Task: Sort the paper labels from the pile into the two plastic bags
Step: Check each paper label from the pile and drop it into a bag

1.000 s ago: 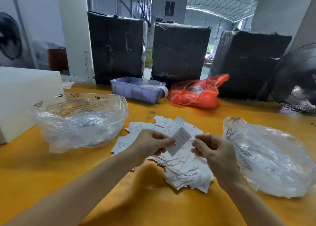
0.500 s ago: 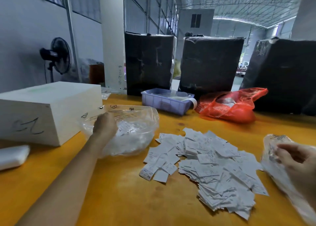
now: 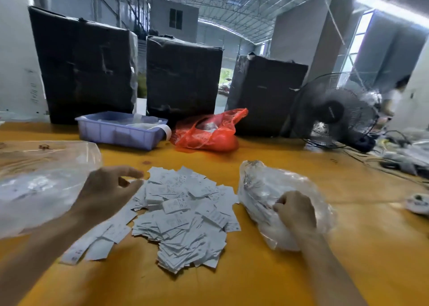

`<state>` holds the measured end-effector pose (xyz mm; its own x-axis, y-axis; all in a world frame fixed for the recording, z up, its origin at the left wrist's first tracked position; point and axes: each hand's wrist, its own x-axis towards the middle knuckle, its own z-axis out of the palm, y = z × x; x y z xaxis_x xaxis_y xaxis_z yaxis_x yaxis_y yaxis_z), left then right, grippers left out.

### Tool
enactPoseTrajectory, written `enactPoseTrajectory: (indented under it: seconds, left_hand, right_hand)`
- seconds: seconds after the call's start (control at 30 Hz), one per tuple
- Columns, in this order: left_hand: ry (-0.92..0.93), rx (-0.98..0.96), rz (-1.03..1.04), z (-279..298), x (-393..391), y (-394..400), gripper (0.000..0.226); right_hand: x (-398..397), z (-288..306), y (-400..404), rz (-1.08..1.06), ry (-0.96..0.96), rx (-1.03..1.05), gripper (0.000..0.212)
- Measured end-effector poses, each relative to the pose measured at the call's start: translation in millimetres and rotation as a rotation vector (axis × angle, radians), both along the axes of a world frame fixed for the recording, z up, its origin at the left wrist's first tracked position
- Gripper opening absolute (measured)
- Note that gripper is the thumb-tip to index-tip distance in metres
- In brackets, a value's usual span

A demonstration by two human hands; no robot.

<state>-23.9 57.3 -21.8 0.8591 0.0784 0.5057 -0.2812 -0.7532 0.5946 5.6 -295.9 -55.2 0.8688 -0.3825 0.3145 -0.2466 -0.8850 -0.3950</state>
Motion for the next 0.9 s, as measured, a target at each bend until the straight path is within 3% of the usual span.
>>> enactPoseTrajectory:
  seconds: [0.1,0.17,0.27,0.33,0.67,0.7,0.77,0.83,0.9]
  left_hand:
    - [0.072,-0.047,-0.177,-23,-8,-34,0.012]
    - [0.082,-0.045,-0.265,-37,-11,-46,0.020]
    - [0.088,0.015,-0.357,-52,-13,-53,0.036]
    - [0.052,0.059,-0.382,-58,-13,-54,0.041]
    - [-0.008,0.005,-0.356,-64,-12,-56,0.038]
    - [-0.014,-0.017,-0.341,-65,-11,-56,0.035]
    - [0.010,-0.103,-0.334,-63,-12,-58,0.022]
    - [0.126,-0.276,-0.375,-57,-15,-61,0.012]
    - [0.318,-0.517,-0.459,-49,-18,-64,0.040]
  right_hand:
    - [0,-2,-2,-0.064,-0.024,-0.027,0.022]
    - [0,-4,-6,-0.121,0.075,-0.068,0.034]
    - [1,-6,-10,-0.102,0.124,-0.027,0.029]
    - [2,-8,-12,-0.101,0.059,-0.042,0.018]
    - [-3,10,5,0.097,-0.410,0.218,0.016]
    - [-6,15,12,0.130,-0.496,0.321,0.015]
    - [-18,28,36,0.293,-0.575,0.798,0.007]
    - [-30,35,65,0.490,-0.413,1.290,0.011]
    - [-38,32,93,0.601,-0.200,1.403,0.022]
